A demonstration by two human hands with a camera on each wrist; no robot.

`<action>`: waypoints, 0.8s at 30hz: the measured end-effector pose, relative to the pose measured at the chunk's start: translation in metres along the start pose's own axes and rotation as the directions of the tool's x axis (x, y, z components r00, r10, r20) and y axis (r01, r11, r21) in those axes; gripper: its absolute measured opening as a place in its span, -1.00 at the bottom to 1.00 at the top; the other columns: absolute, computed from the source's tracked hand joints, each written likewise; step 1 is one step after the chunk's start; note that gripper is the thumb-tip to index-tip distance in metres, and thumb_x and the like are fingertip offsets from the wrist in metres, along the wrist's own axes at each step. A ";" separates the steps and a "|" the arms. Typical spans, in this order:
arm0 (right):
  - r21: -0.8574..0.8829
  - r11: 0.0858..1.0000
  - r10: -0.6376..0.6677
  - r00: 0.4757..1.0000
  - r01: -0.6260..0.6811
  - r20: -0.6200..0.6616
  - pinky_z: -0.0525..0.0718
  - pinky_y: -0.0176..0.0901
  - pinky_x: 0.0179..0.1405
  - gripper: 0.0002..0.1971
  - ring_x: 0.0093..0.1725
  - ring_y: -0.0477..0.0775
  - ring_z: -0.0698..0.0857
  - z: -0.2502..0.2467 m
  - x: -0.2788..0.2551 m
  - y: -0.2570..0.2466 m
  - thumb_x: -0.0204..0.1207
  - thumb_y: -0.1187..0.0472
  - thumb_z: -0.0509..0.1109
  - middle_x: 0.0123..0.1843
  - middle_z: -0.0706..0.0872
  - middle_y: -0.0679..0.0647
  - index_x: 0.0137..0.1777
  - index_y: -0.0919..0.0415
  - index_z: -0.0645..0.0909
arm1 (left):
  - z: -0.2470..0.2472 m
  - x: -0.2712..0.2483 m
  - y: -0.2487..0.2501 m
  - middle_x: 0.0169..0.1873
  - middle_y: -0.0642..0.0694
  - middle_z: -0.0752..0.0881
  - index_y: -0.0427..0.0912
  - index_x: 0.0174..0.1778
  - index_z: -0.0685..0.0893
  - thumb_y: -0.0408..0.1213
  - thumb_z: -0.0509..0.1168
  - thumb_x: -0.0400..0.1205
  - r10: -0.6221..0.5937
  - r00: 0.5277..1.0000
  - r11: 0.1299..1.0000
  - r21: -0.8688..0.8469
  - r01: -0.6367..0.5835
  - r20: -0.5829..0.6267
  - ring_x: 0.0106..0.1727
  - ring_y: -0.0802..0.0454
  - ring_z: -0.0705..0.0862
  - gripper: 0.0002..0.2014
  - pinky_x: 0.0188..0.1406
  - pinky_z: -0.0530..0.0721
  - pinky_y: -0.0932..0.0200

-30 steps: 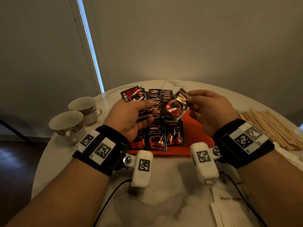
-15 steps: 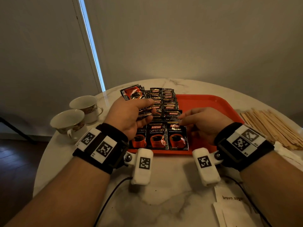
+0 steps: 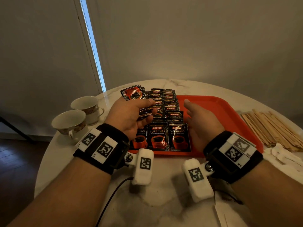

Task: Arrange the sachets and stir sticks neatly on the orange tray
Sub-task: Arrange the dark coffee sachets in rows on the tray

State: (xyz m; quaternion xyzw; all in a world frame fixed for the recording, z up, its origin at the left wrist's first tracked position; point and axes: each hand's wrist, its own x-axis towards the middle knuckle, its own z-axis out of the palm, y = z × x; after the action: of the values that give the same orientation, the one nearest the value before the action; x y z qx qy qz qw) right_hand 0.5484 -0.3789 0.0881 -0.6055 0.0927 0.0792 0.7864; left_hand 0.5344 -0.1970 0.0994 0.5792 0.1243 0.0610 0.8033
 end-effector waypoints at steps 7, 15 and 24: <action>-0.028 1.000 -0.008 1.000 0.007 -0.020 0.68 -0.23 -0.55 -0.86 -0.46 -0.23 0.78 0.003 -0.002 0.008 0.76 -0.04 0.29 -0.17 0.68 -0.14 0.23 -0.07 0.51 | -0.002 0.003 0.000 -0.15 -0.17 0.87 -0.40 0.30 0.73 -0.42 0.52 0.61 -0.002 1.000 1.000 0.001 0.002 -0.003 -0.27 0.03 0.86 -0.66 -0.46 0.74 0.22; 0.015 1.000 0.015 1.000 -0.015 0.015 0.63 -0.19 -0.09 -0.30 0.56 0.15 0.52 0.001 0.011 -0.006 0.73 -0.24 0.21 0.70 0.41 0.19 0.76 0.10 0.24 | -0.002 0.003 0.000 -0.16 -0.17 0.86 -0.40 0.29 0.73 -0.41 0.51 0.62 -0.014 1.000 1.000 0.009 0.014 0.007 -0.28 0.04 0.86 -0.67 -0.47 0.74 0.23; 0.043 0.999 0.001 0.997 -0.004 0.073 0.47 0.03 0.36 -0.34 0.68 0.23 0.38 -0.010 0.034 -0.003 0.71 -0.26 0.24 0.73 0.35 0.22 0.69 0.10 0.37 | -0.002 0.002 -0.001 -0.15 -0.14 0.88 -0.36 0.31 0.73 -0.40 0.51 0.62 -0.021 1.000 1.000 0.016 0.021 0.005 -0.26 0.04 0.86 -0.66 -0.46 0.74 0.22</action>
State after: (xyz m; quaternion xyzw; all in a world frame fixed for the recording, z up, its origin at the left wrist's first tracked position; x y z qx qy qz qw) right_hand 0.5815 -0.3886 0.0800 -0.5850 0.0662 0.1001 0.8021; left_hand 0.5358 -0.1950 0.0981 0.5843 0.1288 0.0502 0.7997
